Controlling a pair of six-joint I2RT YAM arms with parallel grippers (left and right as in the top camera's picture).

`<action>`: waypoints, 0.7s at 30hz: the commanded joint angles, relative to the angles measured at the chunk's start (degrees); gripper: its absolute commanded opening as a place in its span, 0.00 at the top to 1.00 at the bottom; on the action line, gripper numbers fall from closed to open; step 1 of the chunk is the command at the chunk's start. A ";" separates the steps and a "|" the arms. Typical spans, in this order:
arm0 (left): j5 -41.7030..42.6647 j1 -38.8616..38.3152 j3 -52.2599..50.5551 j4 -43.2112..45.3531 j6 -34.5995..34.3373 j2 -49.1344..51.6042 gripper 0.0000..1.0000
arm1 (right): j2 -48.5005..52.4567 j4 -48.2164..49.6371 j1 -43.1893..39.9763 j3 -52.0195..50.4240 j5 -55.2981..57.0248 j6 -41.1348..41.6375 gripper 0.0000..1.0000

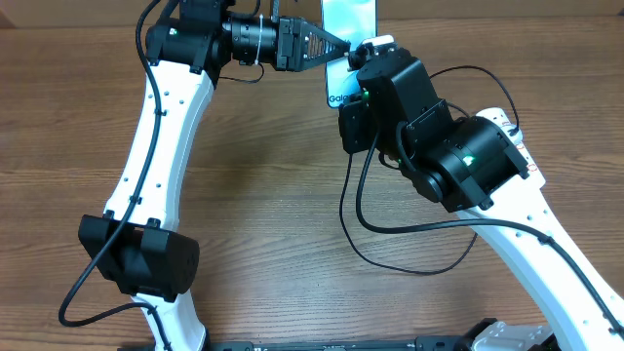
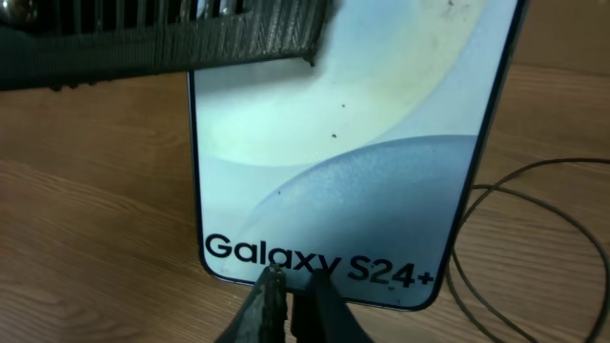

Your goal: Plug charger to phone and switch on socket

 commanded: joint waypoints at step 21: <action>-24.94 -1.92 0.22 -28.59 15.76 3.72 0.96 | -3.48 -7.19 -12.31 1.49 -2.01 9.46 0.18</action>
